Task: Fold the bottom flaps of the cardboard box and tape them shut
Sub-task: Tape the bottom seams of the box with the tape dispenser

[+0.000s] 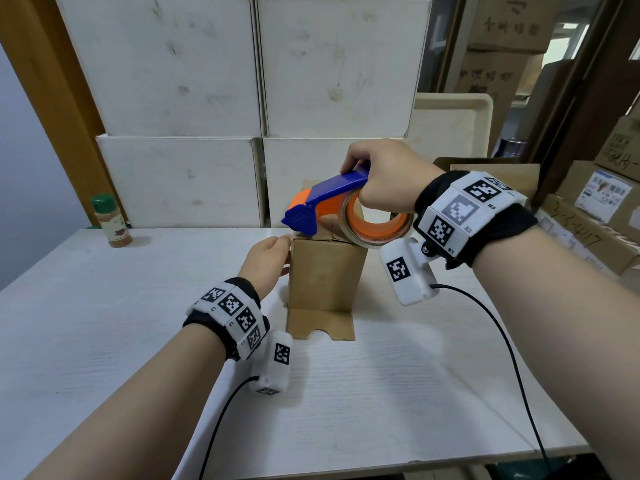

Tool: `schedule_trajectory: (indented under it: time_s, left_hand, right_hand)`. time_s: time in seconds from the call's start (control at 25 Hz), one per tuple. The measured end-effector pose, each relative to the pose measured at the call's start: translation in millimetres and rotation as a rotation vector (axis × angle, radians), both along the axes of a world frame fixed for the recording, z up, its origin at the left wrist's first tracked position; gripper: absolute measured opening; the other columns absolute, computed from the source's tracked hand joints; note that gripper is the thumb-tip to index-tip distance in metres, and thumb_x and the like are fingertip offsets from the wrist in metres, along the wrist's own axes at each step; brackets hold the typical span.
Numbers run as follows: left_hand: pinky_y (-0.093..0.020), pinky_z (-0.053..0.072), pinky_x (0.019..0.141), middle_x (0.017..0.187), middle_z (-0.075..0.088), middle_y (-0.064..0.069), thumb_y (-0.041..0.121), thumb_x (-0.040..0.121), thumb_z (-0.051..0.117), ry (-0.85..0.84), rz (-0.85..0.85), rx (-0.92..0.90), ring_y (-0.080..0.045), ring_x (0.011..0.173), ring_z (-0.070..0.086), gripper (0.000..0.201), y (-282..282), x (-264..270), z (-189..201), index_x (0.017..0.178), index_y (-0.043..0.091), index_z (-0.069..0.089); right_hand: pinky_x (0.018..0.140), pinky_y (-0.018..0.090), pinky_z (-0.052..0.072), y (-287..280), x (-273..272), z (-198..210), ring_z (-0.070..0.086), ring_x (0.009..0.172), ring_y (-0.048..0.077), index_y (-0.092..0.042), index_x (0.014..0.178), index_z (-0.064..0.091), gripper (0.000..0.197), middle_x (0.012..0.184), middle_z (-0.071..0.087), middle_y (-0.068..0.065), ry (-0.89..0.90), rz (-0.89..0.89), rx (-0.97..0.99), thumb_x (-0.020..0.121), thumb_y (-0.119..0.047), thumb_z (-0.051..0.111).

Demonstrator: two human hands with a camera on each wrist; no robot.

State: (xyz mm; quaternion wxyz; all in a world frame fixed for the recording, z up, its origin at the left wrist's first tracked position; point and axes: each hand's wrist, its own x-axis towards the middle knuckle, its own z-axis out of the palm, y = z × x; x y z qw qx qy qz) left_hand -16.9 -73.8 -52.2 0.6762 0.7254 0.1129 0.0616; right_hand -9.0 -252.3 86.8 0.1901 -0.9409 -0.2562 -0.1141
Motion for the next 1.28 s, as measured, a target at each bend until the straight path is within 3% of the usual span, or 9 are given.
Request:
schedule_trajectory:
  time_s: [0.64, 0.76, 0.92, 1.08, 1.16, 1.28]
  left_hand:
    - [-0.041, 0.049, 0.095, 0.096, 0.057, -0.009, 0.028, 0.099, 0.033, 0.039, 0.007, 0.059, -0.021, 0.091, 0.055, 0.025, -3.0, -0.8, -1.4, 0.088, 0.014, 0.050]
    - [-0.041, 0.048, 0.095, 0.094, 0.055, -0.009, 0.027, 0.098, 0.034, 0.069, -0.009, 0.018, -0.020, 0.088, 0.055, 0.023, -2.7, -1.2, -5.3, 0.095, 0.010, 0.049]
    - [-0.035, 0.049, 0.087, 0.090, 0.056, -0.005, 0.027, 0.099, 0.034, 0.084, -0.008, 0.020, -0.019, 0.087, 0.055, 0.023, -3.2, -1.9, -7.3, 0.098, 0.009, 0.050]
    - [-0.027, 0.045, 0.069, 0.077, 0.053, -0.005, 0.022, 0.099, 0.030, 0.109, 0.022, -0.041, -0.016, 0.070, 0.051, 0.029, -6.5, 1.7, 3.9, 0.078, 0.012, 0.047]
    - [-0.031, 0.045, 0.075, 0.076, 0.054, -0.007, 0.027, 0.101, 0.026, 0.121, 0.032, -0.057, -0.019, 0.071, 0.051, 0.036, -9.6, 3.6, 9.7, 0.074, 0.013, 0.046]
    - [-0.043, 0.046, 0.092, 0.098, 0.057, -0.016, 0.028, 0.100, 0.025, 0.091, -0.027, 0.046, -0.028, 0.087, 0.054, 0.031, -13.6, 5.3, 8.2, 0.079, 0.020, 0.047]
  right_hand:
    - [0.077, 0.028, 0.051, 1.6, -1.8, 0.2, 0.058, 0.090, 0.018, -0.019, 0.110, 0.061, 0.039, 0.101, 0.060, -0.001, -0.005, 0.003, -0.013, 0.076, 0.000, 0.058]
    - [0.075, 0.027, 0.050, 1.3, -3.3, 0.6, 0.057, 0.090, 0.018, -0.018, 0.110, 0.061, 0.040, 0.100, 0.060, 0.000, -0.005, 0.002, -0.012, 0.076, 0.000, 0.058]
    - [0.076, 0.027, 0.051, 1.2, -2.7, 0.4, 0.058, 0.090, 0.019, -0.019, 0.110, 0.061, 0.039, 0.101, 0.060, 0.001, -0.002, 0.004, -0.009, 0.076, 0.000, 0.058]
    - [0.078, 0.031, 0.053, 1.2, -1.6, 0.8, 0.058, 0.091, 0.020, -0.019, 0.108, 0.062, 0.039, 0.101, 0.062, 0.001, -0.003, 0.004, -0.011, 0.074, 0.000, 0.056]
    - [0.079, 0.032, 0.053, 0.4, -1.4, 0.8, 0.059, 0.090, 0.020, -0.019, 0.108, 0.062, 0.039, 0.101, 0.062, 0.001, -0.003, 0.000, -0.008, 0.074, 0.000, 0.056]
    - [0.078, 0.031, 0.053, -0.7, -1.6, 0.1, 0.059, 0.090, 0.019, -0.019, 0.106, 0.062, 0.039, 0.100, 0.062, 0.001, 0.000, -0.004, 0.000, 0.074, 0.000, 0.056]
